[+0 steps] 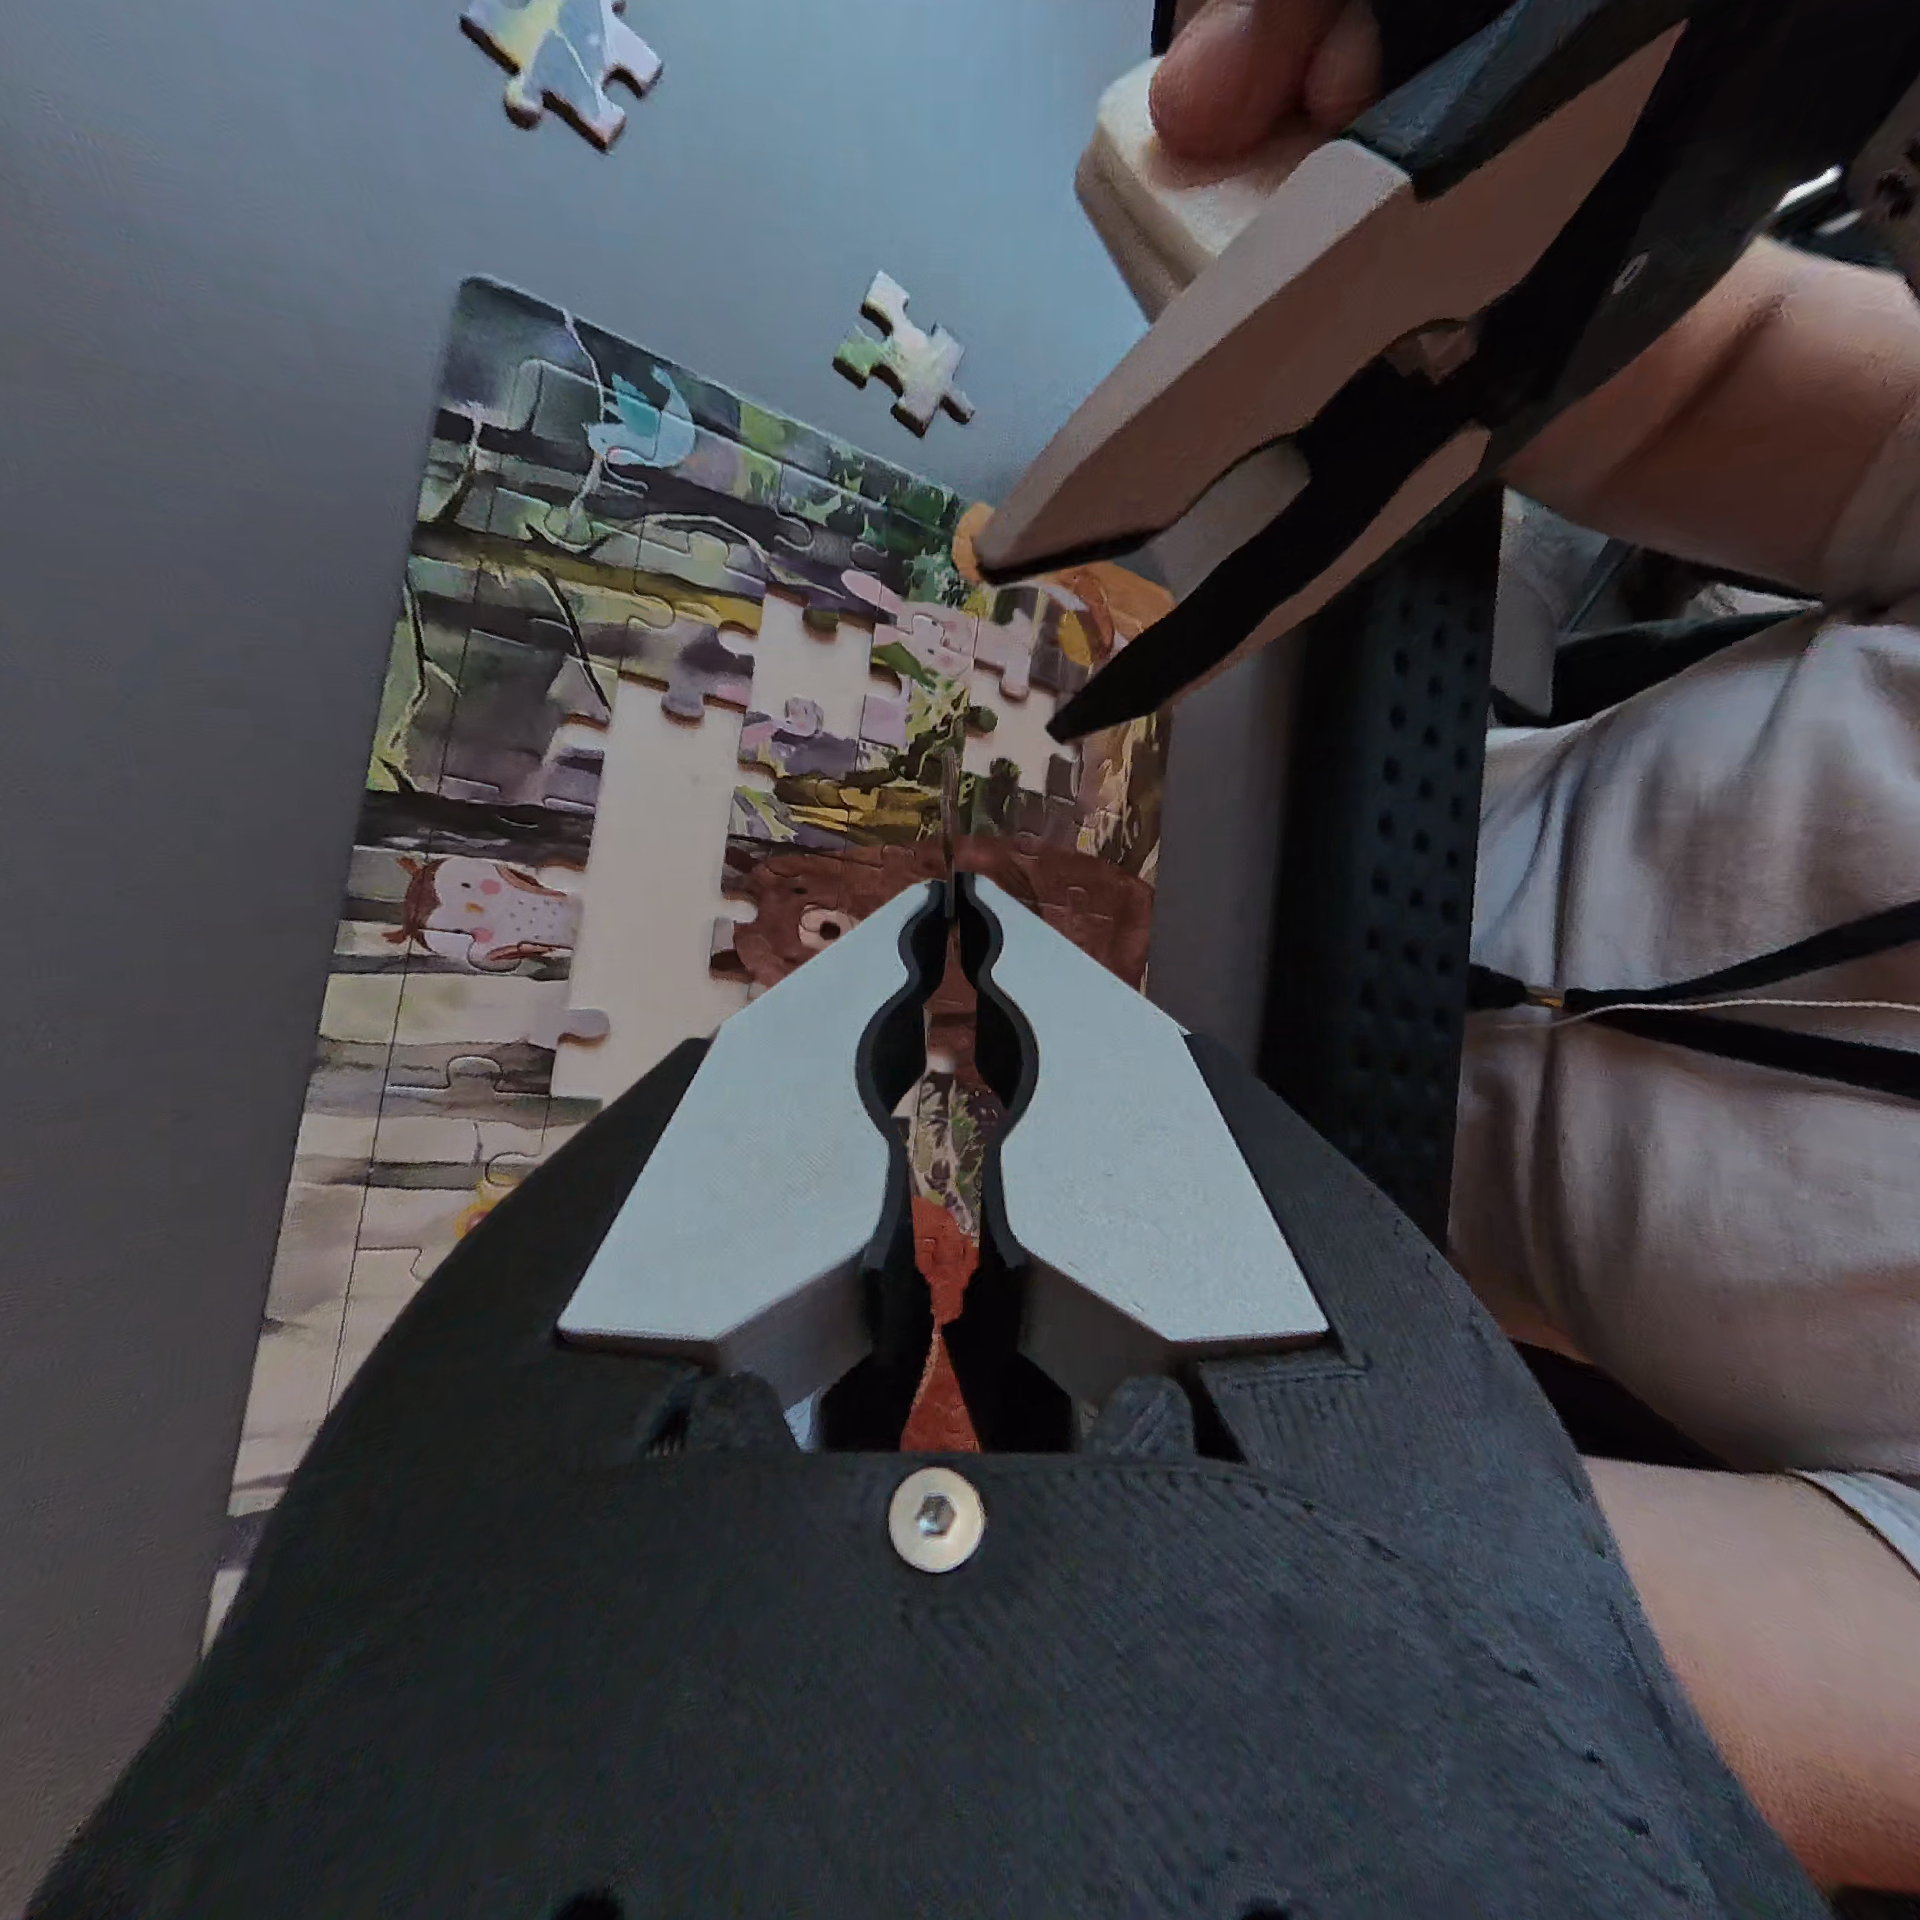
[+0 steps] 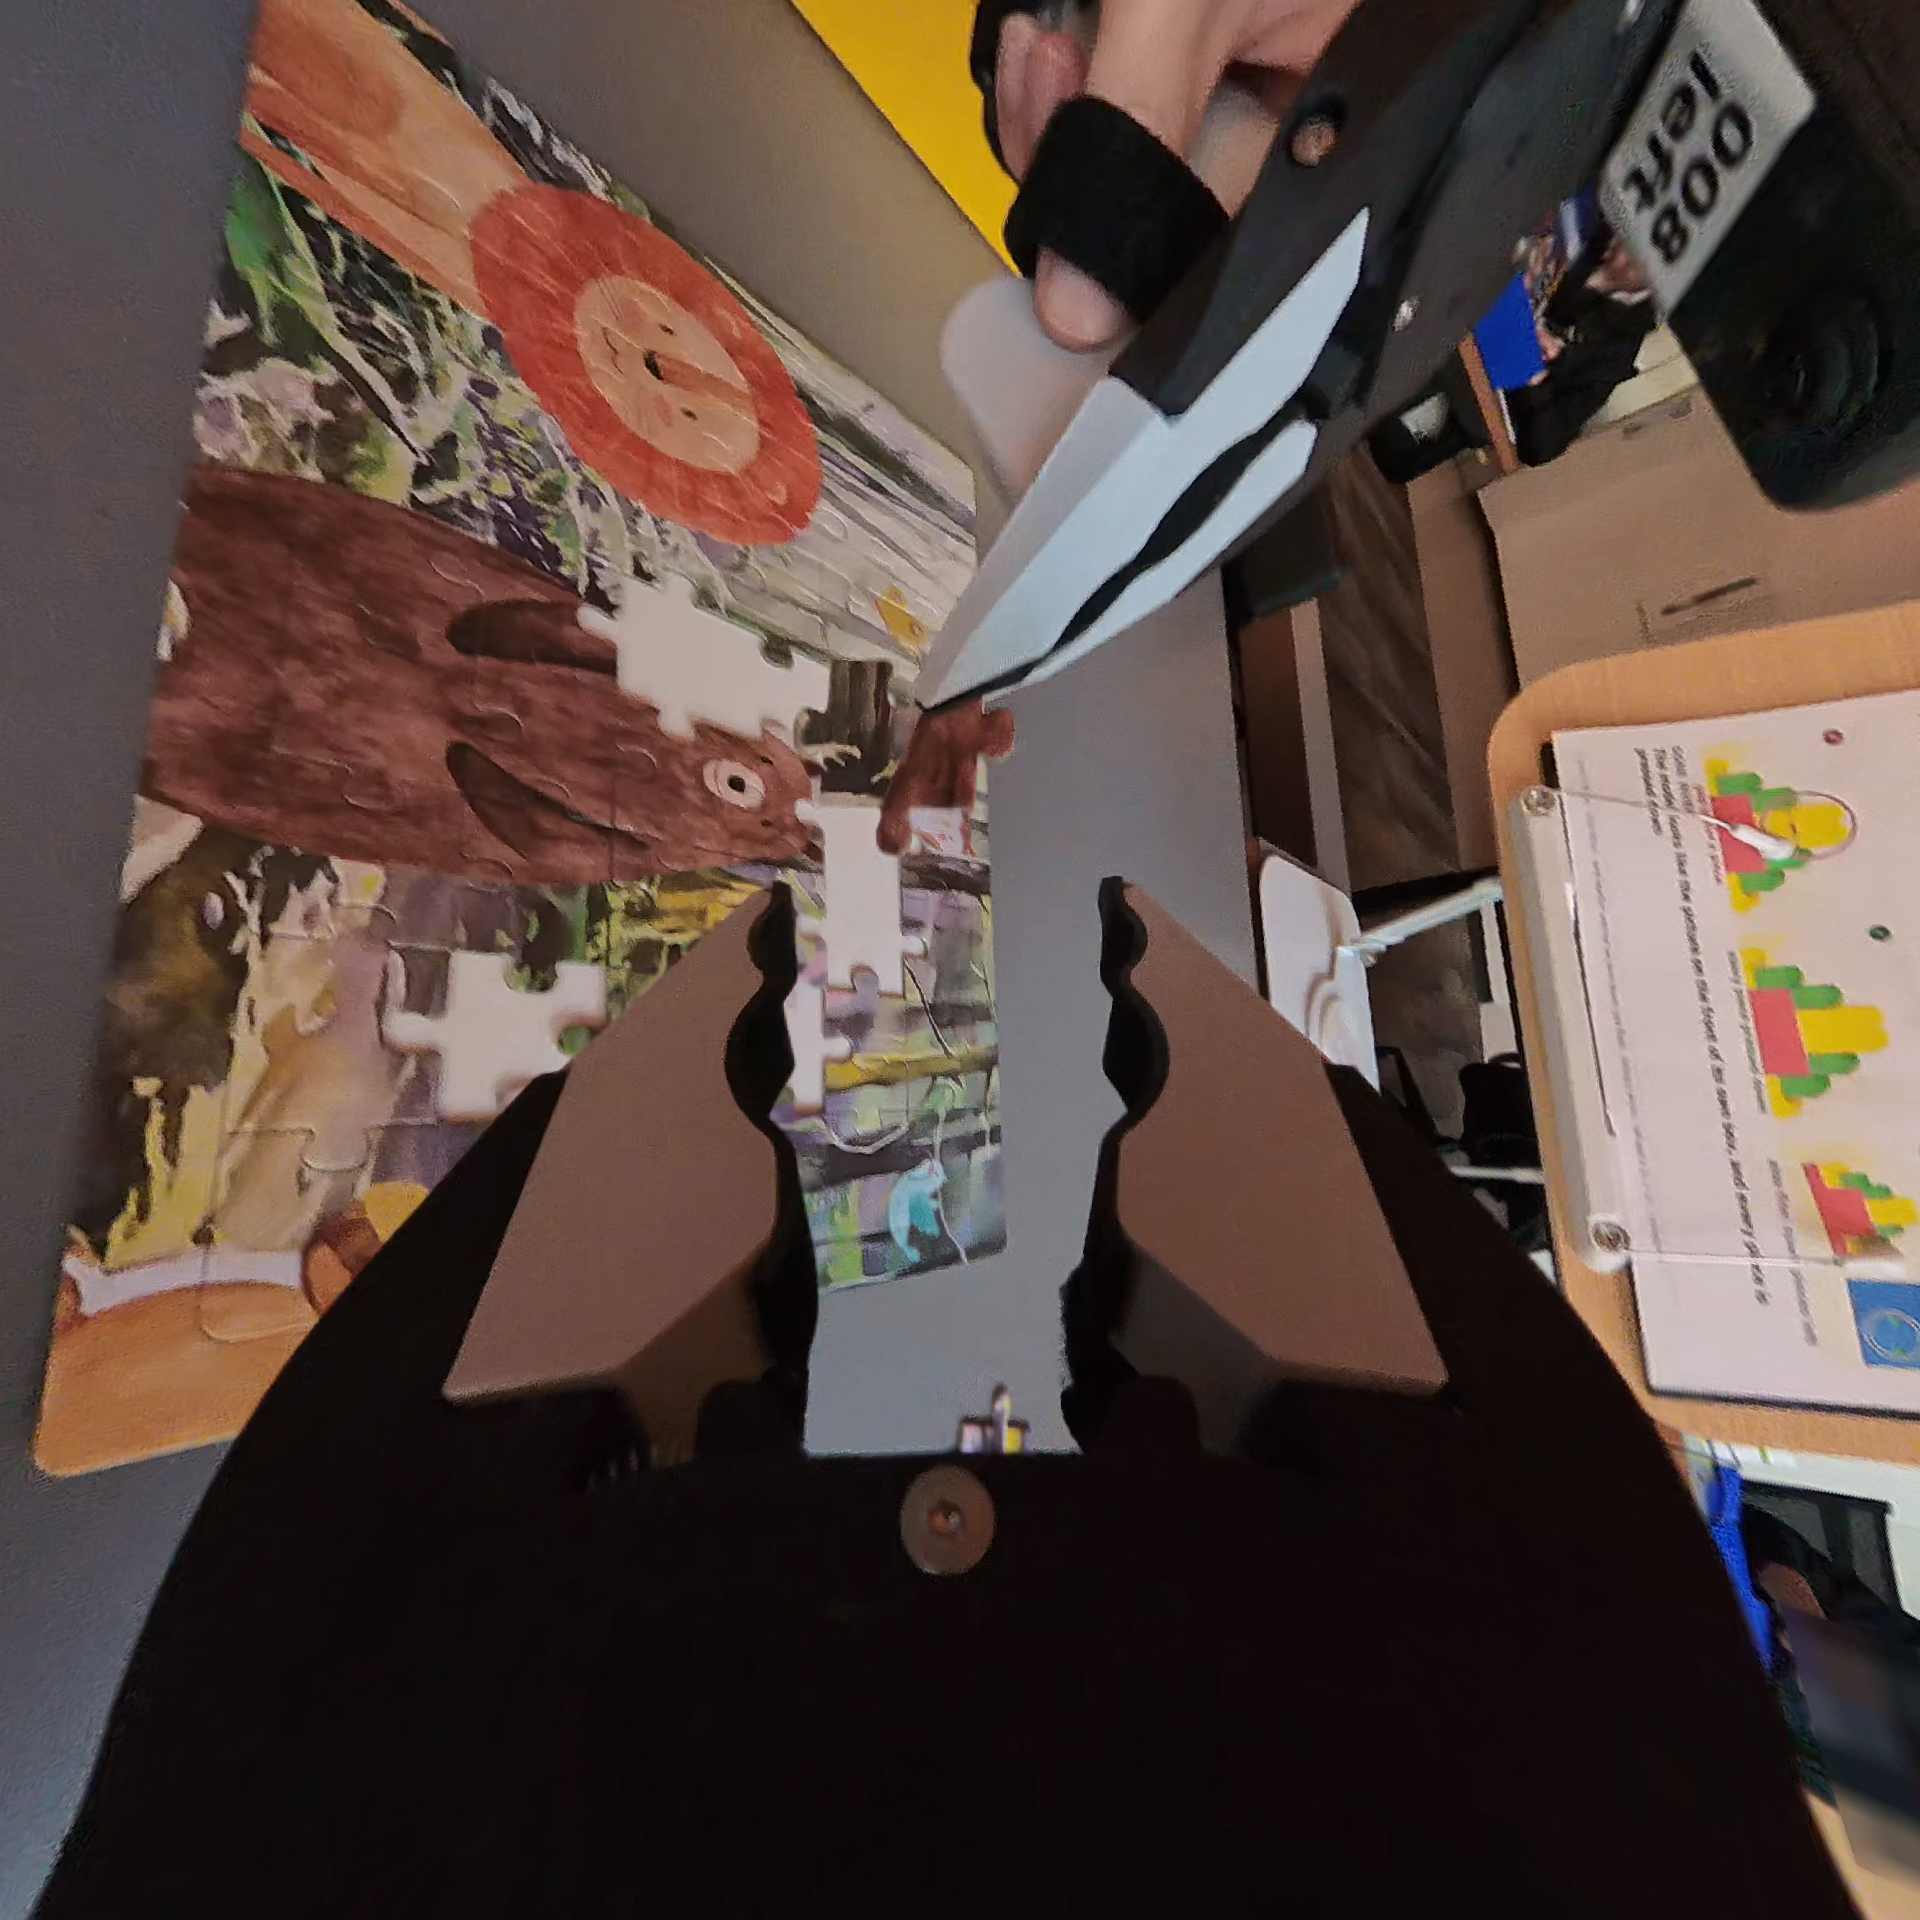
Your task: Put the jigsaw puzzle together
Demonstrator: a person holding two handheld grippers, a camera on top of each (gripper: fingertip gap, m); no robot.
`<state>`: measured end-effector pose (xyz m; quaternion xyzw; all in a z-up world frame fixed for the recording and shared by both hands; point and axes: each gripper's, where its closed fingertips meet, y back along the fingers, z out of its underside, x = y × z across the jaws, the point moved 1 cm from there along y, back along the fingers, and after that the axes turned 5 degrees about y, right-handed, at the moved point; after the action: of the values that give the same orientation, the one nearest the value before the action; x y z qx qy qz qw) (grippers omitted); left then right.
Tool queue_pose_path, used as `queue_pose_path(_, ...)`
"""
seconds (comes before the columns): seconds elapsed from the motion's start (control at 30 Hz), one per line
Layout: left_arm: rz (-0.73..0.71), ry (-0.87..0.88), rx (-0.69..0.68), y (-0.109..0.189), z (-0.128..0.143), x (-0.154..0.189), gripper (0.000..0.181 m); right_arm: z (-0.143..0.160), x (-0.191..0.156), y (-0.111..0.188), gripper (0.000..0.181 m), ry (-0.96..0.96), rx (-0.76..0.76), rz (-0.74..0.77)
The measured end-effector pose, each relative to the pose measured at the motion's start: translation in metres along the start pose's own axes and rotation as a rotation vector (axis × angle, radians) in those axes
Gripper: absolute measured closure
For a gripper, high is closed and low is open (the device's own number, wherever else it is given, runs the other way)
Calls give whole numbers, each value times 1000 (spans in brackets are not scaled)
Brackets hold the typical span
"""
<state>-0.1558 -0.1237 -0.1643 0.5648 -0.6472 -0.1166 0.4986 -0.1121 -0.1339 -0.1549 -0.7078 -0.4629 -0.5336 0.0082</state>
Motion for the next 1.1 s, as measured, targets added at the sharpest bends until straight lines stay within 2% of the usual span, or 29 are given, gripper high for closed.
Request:
queue_pose_path(0.07,-27,1,-57,-3,9,-3,181,-13,-6,-4,125,-60,57,-49)
queue_pose_path(0.3,-60,-109,-180,-10,22,10,181,-25,-21,-15,154,-595,128,-336)
queue_pose_path(0.43,-76,-176,-202,-12,20,23,181,-25,-28,-20,162,-660,134,-393)
queue_pose_path(0.47,-77,-188,-208,-12,20,25,181,-27,-30,-19,175,-668,147,-416)
queue_pose_path(0.53,-71,-215,-206,-12,21,27,179,-31,-32,-17,181,-688,173,-453)
queue_pose_path(0.57,-71,-220,-181,-10,18,27,178,-30,-29,-16,181,-704,185,-442)
queue_pose_path(0.63,-71,-201,-88,-1,6,24,157,-25,-11,-16,181,-806,230,-384)
queue_pose_path(0.67,-61,-181,-16,7,-3,23,153,-23,3,-15,181,-904,278,-343)
queue_pose_path(0.77,-89,-162,309,43,-48,15,124,-10,47,-8,181,-1297,488,-204)
queue_pose_path(0.83,-135,-238,508,68,-72,19,121,4,62,-4,181,-1501,600,-162)
queue_pose_path(0.9,-274,-358,618,80,-84,20,108,16,66,-2,181,-1592,648,-122)
queue_pose_path(1.03,-543,-537,743,80,-95,24,130,26,75,4,181,-1670,757,-107)
queue_pose_path(1.1,-606,-577,711,72,-97,21,131,34,76,4,181,-1698,764,-89)
